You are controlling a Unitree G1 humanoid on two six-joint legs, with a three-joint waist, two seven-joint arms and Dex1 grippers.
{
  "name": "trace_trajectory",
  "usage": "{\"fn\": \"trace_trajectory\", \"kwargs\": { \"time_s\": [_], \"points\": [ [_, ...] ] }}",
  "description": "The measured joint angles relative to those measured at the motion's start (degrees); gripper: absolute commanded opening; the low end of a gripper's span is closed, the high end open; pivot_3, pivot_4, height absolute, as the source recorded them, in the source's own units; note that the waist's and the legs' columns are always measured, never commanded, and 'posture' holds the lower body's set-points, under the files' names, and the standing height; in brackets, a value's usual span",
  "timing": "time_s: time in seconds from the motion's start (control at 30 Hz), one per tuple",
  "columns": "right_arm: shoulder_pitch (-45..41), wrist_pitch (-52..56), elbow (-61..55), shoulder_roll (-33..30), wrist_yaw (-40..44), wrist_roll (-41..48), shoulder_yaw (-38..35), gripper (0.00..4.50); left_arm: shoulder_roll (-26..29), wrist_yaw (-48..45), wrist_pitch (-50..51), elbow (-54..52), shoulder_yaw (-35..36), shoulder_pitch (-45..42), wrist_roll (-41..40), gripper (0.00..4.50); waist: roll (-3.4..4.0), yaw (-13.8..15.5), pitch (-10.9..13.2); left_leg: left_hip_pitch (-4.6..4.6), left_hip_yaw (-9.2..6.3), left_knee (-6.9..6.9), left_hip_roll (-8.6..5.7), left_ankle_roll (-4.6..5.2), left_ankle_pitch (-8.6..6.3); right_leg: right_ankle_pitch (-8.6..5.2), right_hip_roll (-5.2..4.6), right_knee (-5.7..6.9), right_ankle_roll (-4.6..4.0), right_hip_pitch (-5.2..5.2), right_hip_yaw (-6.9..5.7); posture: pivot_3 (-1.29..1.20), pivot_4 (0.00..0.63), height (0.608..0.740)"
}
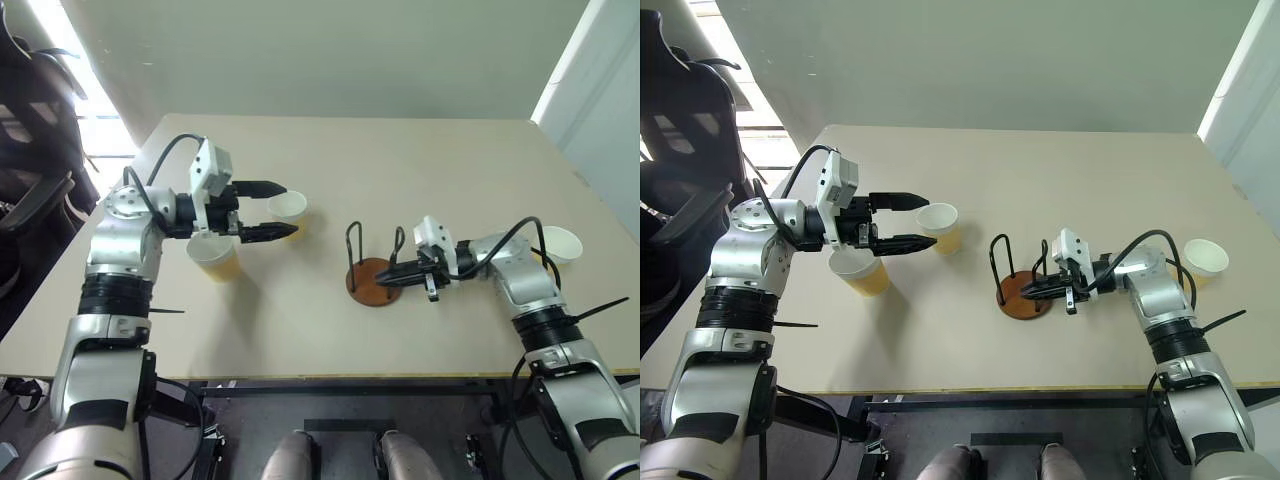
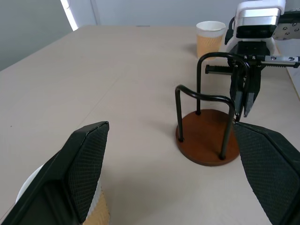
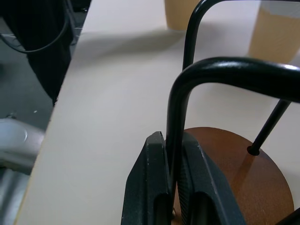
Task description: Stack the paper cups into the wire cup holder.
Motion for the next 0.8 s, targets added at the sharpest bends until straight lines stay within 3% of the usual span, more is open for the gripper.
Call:
{"fn": "trace_trajectory", "kwargs": {
  "time_s": [0.53,0.8],
  "points": [
    [-4.21,-9.84,9.12,2.22,0.64,-2.78,1.79,0.04,0.52,-1.48,2.30,-2.98,-0.39,0.66,-0.28,4.50,0.00,-0.01,0.00,0.01,0.00,0.01,0.00,0.00,0.00,0.00,0.00,0.02,0.00,0.00,-0.01,0.00,0.150,0.740],
    [-4.60,-10.97,10.00,2.38,1.02,-3.16,1.81,0.04,6.30,-10.77,1.52,-4.03,-5.49,1.75,0.67,4.50,0.00,-0.02,0.00,0.02,-0.02,0.02,0.00,0.00,0.00,0.00,0.00,0.04,-0.04,0.00,0.00,0.00,0.150,0.740]
  ]
}}
